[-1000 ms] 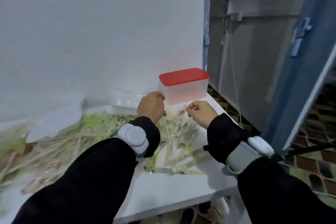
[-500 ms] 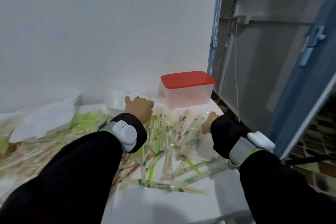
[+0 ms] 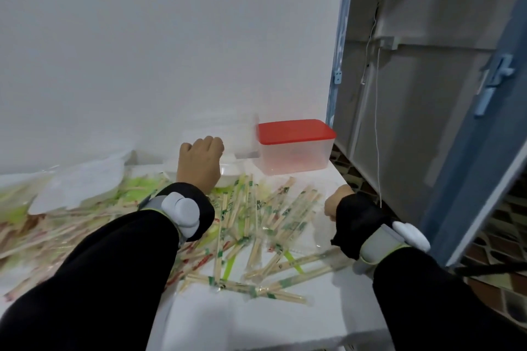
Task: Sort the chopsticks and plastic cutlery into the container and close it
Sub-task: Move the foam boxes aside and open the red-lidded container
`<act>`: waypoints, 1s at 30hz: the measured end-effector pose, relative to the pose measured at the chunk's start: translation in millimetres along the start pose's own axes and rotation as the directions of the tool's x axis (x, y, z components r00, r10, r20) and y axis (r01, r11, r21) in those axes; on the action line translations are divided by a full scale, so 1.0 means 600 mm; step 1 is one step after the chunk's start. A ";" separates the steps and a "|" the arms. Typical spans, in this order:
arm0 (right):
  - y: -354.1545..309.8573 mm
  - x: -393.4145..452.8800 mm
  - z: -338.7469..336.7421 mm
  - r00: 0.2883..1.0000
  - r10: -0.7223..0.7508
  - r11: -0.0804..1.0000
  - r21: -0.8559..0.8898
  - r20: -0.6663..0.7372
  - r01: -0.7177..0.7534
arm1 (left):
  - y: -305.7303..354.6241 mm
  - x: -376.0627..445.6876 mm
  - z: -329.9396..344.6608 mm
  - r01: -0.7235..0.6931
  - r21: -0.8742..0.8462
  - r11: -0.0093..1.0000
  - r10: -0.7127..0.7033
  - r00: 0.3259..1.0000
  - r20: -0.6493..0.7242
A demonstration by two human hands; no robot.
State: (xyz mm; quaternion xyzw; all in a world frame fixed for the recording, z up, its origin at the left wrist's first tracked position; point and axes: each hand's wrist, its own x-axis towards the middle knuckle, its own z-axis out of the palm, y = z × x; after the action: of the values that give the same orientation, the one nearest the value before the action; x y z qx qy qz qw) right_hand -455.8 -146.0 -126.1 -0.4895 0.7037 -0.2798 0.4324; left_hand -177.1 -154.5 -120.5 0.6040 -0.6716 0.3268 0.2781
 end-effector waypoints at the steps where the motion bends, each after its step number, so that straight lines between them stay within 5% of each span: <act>1: 0.005 0.007 0.000 1.000 0.005 0.997 0.082 0.022 -0.007 | 0.005 0.001 -0.001 -0.053 -0.047 0.997 0.051 0.998 -0.044; 10: 0.030 0.010 -0.011 0.975 0.009 0.828 0.545 0.222 -0.132 | 0.152 -0.034 -0.004 -0.554 -0.237 0.798 0.527 0.833 -0.171; 17: 0.043 0.036 -0.006 0.985 0.035 0.719 0.680 0.170 -0.143 | 0.194 -0.082 0.013 -0.690 -0.266 0.673 0.687 0.717 -0.119; 23: 0.052 0.035 0.004 0.997 0.006 0.806 0.590 0.077 -0.051 | 0.192 -0.102 0.020 -0.621 -0.334 0.709 0.665 0.747 0.023; 30: 0.054 0.050 -0.003 0.999 -0.001 0.979 0.203 -0.048 0.011 | 0.209 -0.101 0.011 -0.616 -0.367 0.697 0.696 0.704 0.140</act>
State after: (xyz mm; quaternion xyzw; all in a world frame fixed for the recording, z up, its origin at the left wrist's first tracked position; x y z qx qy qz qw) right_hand -476.6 -162.2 -161.8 -0.4380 0.6799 -0.3633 0.4624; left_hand -294.7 -114.5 -184.2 0.3116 -0.9154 0.2165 0.1341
